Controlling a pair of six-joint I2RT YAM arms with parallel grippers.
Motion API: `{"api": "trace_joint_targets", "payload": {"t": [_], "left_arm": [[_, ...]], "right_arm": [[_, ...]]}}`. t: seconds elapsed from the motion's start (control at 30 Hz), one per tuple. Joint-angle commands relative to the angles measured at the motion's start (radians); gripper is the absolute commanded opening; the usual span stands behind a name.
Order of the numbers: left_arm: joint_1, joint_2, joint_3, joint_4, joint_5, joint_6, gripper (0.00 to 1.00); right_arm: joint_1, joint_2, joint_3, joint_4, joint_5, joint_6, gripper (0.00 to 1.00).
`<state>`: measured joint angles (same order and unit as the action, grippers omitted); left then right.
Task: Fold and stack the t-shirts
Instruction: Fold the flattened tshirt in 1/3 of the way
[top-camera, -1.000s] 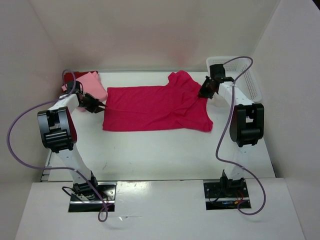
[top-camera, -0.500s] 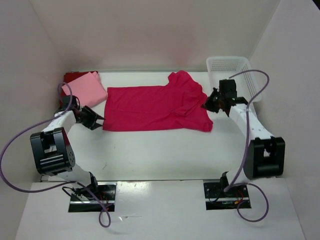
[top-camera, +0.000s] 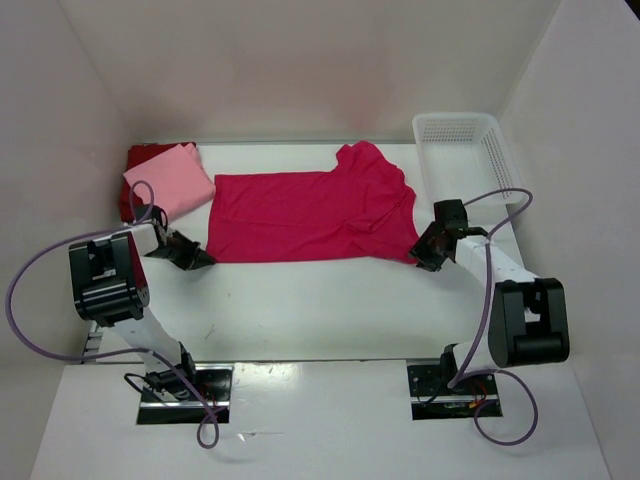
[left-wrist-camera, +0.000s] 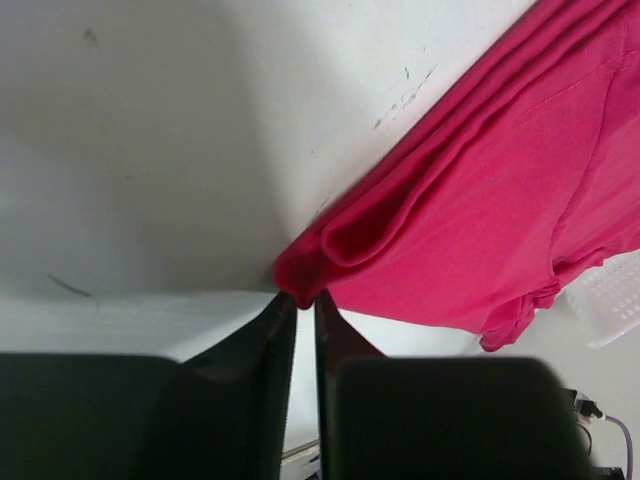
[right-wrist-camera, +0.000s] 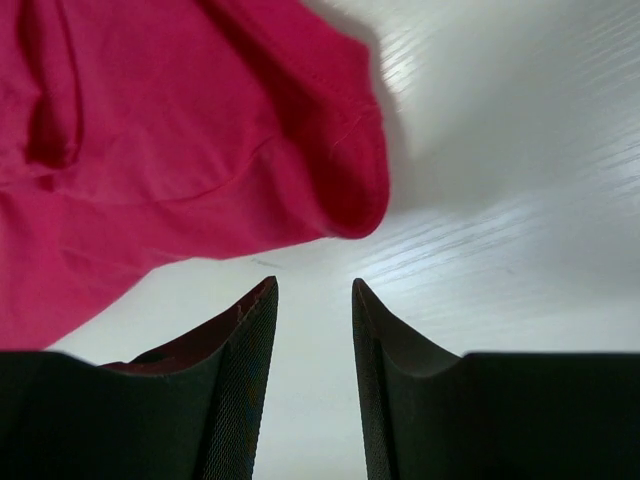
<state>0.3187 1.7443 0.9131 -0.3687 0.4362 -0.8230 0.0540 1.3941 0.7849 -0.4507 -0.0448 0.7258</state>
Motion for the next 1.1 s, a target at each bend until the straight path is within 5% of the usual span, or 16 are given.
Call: {"api": "trace_joint_targets", "payload": {"t": [0.0, 0.37, 0.57, 0.7, 1.07], "left_arm": [[0.006, 0.032, 0.017, 0.034, 0.006, -0.004, 0.16], [0.006, 0.072, 0.038, 0.054, 0.006, -0.004, 0.0], [-0.003, 0.037, 0.012, 0.045, -0.014, 0.018, 0.0], [-0.003, 0.024, 0.001, 0.025, -0.054, 0.039, 0.0], [0.166, -0.077, -0.154, -0.061, 0.064, 0.114, 0.0]], "right_arm": [[-0.014, 0.02, 0.008, 0.043, 0.094, 0.011, 0.42], [-0.023, 0.149, 0.017, 0.106, 0.184, 0.03, 0.42], [-0.023, 0.137, 0.002, 0.217, 0.206, 0.067, 0.17], [-0.046, 0.146, 0.002, 0.146, 0.241, 0.086, 0.02], [-0.16, -0.115, -0.113, -0.009, 0.094, 0.145, 0.0]]}}
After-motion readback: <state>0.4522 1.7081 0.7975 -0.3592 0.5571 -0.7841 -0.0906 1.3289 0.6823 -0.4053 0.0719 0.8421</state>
